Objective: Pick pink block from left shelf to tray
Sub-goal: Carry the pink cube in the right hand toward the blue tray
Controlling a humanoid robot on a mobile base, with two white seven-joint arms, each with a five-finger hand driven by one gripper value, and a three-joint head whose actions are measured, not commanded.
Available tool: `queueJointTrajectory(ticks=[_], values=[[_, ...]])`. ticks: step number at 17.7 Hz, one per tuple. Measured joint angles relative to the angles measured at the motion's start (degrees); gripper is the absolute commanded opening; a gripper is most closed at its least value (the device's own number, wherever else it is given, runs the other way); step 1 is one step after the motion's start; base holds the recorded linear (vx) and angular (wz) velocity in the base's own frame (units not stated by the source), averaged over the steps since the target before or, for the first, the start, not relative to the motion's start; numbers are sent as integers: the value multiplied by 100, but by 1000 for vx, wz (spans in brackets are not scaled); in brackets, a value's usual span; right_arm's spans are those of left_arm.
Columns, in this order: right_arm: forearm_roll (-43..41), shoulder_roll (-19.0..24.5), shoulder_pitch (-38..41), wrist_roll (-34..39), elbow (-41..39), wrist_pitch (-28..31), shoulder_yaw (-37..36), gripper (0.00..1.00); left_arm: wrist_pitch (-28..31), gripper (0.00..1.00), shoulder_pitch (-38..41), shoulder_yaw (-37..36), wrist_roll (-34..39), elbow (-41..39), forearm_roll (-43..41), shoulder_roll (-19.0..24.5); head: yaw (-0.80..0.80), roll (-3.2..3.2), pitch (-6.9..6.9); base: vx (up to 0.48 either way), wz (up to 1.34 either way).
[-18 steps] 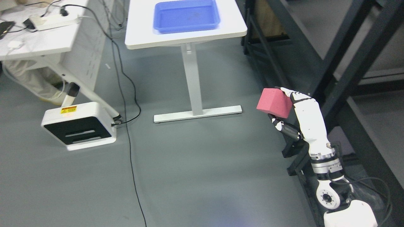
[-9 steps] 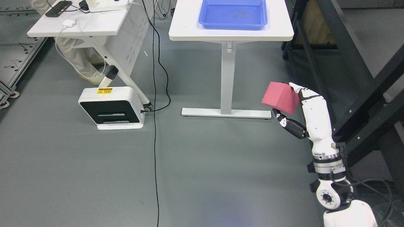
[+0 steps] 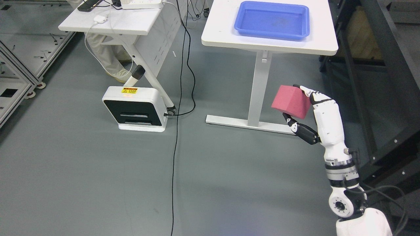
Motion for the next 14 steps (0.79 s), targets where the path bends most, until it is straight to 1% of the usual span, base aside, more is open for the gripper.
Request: queueJointTrajectory(ticks=[3, 5, 9, 11, 14], values=[[-3, 3, 0, 31, -2, 0, 0, 6, 0, 100, 0, 0, 0, 0, 0, 0, 0, 0, 0, 179, 154], [-4, 12, 0, -95, -5, -28, -1, 6, 0, 100, 0, 0, 0, 0, 0, 0, 0, 0, 0, 225, 85], [-8, 28, 0, -485, -8, -136, -1, 6, 0, 100, 0, 0, 0, 0, 0, 0, 0, 0, 0, 250, -41], [-9, 35, 0, -818, -10, -156, -2, 6, 0, 100, 0, 0, 0, 0, 0, 0, 0, 0, 0, 247, -138], [-8, 40, 0, -970, -11, -161, -2, 6, 0, 100, 0, 0, 0, 0, 0, 0, 0, 0, 0, 251, -174]])
